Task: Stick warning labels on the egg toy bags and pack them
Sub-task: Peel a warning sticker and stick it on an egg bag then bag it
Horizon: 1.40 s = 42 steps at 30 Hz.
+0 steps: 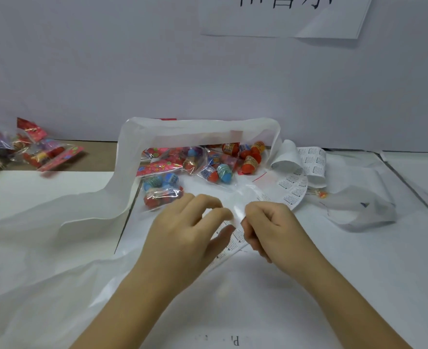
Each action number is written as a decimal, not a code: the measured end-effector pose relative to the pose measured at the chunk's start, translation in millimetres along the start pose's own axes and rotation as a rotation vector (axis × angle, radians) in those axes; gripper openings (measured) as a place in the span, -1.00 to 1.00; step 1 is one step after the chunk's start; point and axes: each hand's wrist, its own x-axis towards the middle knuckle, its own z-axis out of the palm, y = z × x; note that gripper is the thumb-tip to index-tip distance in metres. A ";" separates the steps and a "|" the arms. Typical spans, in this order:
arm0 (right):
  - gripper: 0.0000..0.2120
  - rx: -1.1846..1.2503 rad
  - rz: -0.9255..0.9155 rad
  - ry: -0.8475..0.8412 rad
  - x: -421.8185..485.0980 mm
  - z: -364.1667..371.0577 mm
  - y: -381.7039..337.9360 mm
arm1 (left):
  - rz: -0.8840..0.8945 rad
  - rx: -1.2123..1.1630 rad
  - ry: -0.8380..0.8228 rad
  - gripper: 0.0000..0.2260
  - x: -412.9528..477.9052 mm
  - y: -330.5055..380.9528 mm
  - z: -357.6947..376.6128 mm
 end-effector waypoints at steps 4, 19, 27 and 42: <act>-0.57 0.111 0.097 -0.077 0.1 -0.4 -4.9 | 0.007 -0.070 0.097 -0.85 -0.6 -0.6 1.3; -0.98 0.401 -0.032 0.052 2.6 0.9 1.5 | -0.936 -1.094 -0.017 -0.94 12.1 5.2 -6.6; -0.85 0.642 -0.002 0.207 11.0 0.5 11.9 | -1.068 -0.115 0.014 -0.64 -12.0 -72.4 12.1; -0.24 0.383 -0.143 0.129 8.2 23.5 26.1 | -1.100 -0.997 0.402 -0.28 4.5 -56.7 1.7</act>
